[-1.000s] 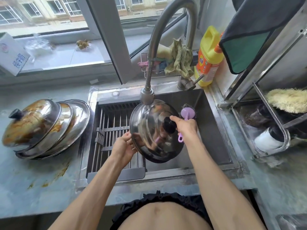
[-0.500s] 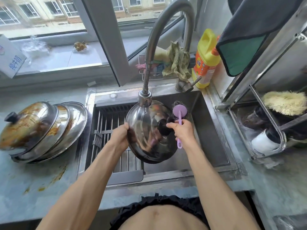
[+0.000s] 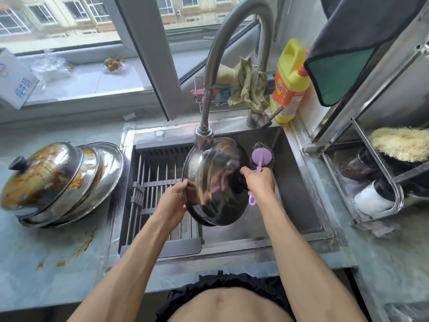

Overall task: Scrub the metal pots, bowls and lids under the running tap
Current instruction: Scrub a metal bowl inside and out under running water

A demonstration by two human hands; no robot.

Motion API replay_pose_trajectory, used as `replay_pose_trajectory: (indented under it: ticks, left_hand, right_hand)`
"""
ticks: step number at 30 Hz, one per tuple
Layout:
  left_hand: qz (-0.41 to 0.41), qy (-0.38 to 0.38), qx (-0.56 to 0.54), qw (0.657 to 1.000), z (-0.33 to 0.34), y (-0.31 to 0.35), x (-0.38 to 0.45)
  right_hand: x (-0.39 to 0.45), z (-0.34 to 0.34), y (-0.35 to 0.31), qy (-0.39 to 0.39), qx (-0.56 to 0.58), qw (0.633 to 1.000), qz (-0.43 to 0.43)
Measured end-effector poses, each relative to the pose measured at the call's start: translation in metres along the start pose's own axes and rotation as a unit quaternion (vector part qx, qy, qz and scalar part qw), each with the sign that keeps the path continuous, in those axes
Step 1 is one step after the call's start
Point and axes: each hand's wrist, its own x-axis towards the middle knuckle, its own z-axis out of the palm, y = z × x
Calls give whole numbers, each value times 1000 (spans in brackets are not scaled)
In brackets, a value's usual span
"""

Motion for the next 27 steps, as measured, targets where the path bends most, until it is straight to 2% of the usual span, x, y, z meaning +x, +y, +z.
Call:
replay_pose_trajectory:
  ticks: [3, 9, 13, 16, 20, 25, 27]
  left_hand:
    - [21, -22, 115, 993, -5, 20, 3]
    - [45, 20, 139, 989, 8, 67, 24]
    - [37, 79, 89, 992, 21, 57, 37]
    - [29, 87, 44, 995, 19, 37, 39]
    - [33, 50, 23, 998, 12, 14, 30]
    - [35, -34, 101, 994, -4, 16, 16]
    - [37, -43, 123, 991, -2, 26, 16]
  right_hand:
    - [-1, -2, 0, -1, 9, 999, -34]
    - [-1, -3, -1, -43, -36, 988, -141]
    - [4, 0, -2, -40, -10, 994, -100]
    - [7, -3, -4, -11, -48, 998, -34]
    - [6, -9, -1, -33, -10, 999, 15]
    - [9, -15, 2, -60, 32, 998, -16]
    - [8, -16, 2, -68, 26, 997, -37]
